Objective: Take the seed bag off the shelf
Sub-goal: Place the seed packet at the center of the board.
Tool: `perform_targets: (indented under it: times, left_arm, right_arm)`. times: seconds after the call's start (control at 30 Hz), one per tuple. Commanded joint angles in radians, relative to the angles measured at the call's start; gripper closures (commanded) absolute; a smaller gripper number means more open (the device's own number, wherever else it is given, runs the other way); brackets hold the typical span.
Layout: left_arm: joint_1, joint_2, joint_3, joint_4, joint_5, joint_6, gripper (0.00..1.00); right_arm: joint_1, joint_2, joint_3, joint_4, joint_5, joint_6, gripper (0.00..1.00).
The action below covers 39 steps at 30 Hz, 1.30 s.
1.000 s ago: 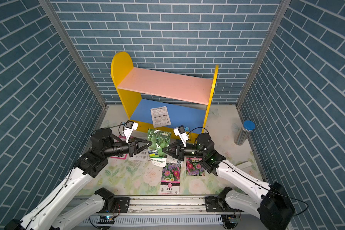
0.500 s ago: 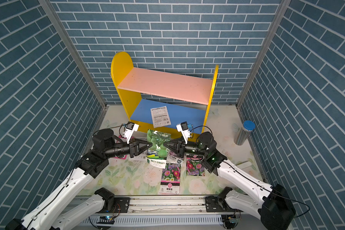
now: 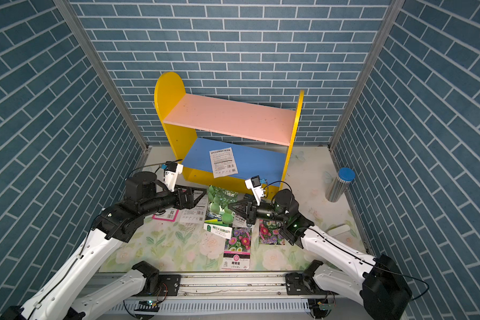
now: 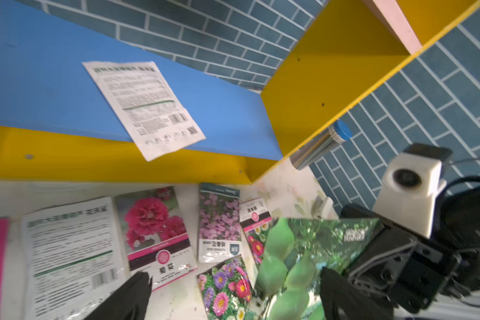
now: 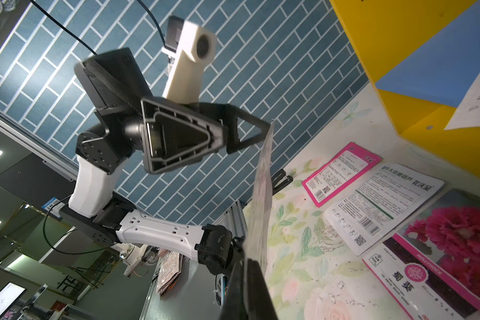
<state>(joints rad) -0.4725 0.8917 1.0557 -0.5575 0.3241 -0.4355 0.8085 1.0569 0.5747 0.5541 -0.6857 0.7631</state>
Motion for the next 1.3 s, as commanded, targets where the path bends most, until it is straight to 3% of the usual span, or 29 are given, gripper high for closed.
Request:
perform_targets:
  times: [0.0,0.37,0.73,1.27]
  left_arm:
    - [0.0,-0.022,0.059,-0.102,-0.193,0.028,0.0]
    - [0.0,-0.067,0.065,-0.154,-0.261,0.09,0.0]
    - [0.001,-0.077,0.044,-0.15,-0.245,0.088,0.0]
    - [0.001,-0.084,0.003,-0.126,-0.23,0.092,0.0]
  right_arm:
    - [0.049,0.032,-0.034,0.068,0.035,0.039,1.0]
    - [0.219,0.247,-0.093,0.206,0.223,0.092,1.0]
    - [0.29,0.558,-0.021,0.296,0.26,0.148,1.0]
    - [0.274,0.702,0.118,-0.057,0.358,0.044,1.0]
